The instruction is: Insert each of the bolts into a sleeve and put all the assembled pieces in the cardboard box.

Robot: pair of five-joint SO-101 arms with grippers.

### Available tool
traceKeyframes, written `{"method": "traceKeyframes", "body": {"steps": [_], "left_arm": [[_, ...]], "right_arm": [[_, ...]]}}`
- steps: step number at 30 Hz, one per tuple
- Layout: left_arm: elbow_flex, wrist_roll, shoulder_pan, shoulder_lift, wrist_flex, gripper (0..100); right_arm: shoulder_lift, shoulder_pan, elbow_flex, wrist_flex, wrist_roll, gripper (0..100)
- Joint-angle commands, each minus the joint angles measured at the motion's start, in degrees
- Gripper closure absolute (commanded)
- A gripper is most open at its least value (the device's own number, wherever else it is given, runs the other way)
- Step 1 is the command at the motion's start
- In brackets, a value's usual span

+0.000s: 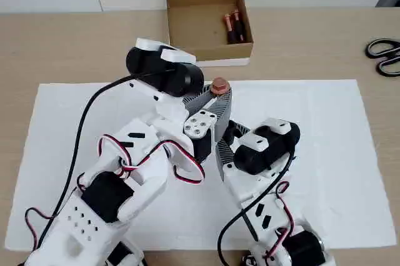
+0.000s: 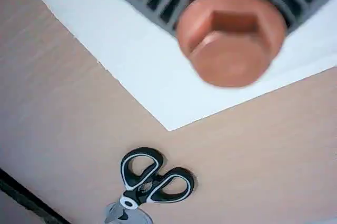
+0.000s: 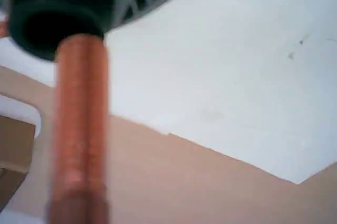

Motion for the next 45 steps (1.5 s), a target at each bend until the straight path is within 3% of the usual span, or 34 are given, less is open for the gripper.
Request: {"method": "traceKeyframes", "body": {"steps": [1, 45], "left_arm": [[-0.13, -0.09, 0.44, -0.88, -1.23, 99], [-0.75, 0.0, 0.35, -0.79, -2.99, 99]], "right_arm": [[-0.57, 0.22, -0.35, -1.1, -0.35, 99.5], [-0.31, 0.04, -0.26, -1.1, -0.35, 99.5]]}}
